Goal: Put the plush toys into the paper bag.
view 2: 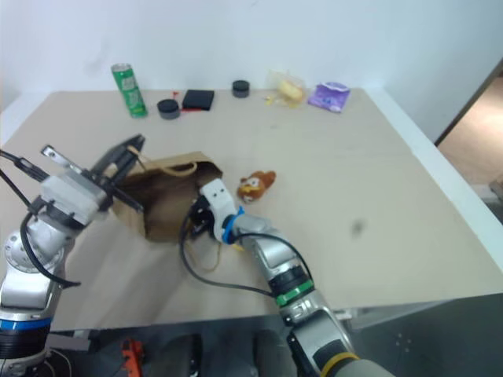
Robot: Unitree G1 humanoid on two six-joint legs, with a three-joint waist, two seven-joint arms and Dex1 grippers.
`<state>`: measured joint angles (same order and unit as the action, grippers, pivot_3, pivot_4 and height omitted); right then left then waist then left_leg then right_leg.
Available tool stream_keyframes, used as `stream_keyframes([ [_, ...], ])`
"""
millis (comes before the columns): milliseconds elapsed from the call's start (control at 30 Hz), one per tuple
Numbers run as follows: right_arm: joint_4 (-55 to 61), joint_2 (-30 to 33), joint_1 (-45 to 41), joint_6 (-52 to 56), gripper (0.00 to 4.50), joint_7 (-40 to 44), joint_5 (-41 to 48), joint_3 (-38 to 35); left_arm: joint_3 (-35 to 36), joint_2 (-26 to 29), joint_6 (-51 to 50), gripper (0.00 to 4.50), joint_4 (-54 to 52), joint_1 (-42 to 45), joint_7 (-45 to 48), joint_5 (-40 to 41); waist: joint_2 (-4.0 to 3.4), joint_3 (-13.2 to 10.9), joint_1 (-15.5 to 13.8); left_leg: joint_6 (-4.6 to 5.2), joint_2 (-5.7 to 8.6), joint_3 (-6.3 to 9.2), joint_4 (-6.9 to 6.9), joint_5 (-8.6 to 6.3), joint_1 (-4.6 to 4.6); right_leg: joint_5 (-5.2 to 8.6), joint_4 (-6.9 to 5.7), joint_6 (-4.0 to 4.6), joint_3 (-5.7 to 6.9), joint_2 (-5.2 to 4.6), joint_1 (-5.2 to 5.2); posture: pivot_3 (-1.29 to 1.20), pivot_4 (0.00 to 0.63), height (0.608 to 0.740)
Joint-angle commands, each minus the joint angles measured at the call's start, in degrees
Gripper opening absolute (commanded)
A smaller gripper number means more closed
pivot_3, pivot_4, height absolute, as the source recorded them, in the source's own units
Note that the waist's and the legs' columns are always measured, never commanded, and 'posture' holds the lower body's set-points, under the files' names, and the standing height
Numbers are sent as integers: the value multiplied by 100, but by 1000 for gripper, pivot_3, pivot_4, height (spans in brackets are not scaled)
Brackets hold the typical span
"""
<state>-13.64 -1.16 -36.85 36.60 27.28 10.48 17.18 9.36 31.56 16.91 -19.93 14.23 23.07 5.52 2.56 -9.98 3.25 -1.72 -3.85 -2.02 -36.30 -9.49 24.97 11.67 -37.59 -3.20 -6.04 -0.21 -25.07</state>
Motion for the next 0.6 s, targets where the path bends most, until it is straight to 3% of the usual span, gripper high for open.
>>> stream_keyframes([
  [33,72,59,87,324,19,-46,-102,53,348,-4,-244,0,-232,412,-292,40,8,5,-3,0,0,0,0,0,0,0,0,0,0,0,1,0,150,740],
  [333,133,117,86,415,19,-3,-177,52,458,-24,-487,0,-259,846,-449,26,15,10,0,0,0,1,2,0,4,3,1,1,3,0,-3,0,150,740],
  [600,837,225,64,-857,19,593,319,-497,6,-205,-244,0,-309,61,-124,-24,15,9,-3,-1,0,0,2,-1,10,3,3,1,2,-1,-8,0,150,740],
])
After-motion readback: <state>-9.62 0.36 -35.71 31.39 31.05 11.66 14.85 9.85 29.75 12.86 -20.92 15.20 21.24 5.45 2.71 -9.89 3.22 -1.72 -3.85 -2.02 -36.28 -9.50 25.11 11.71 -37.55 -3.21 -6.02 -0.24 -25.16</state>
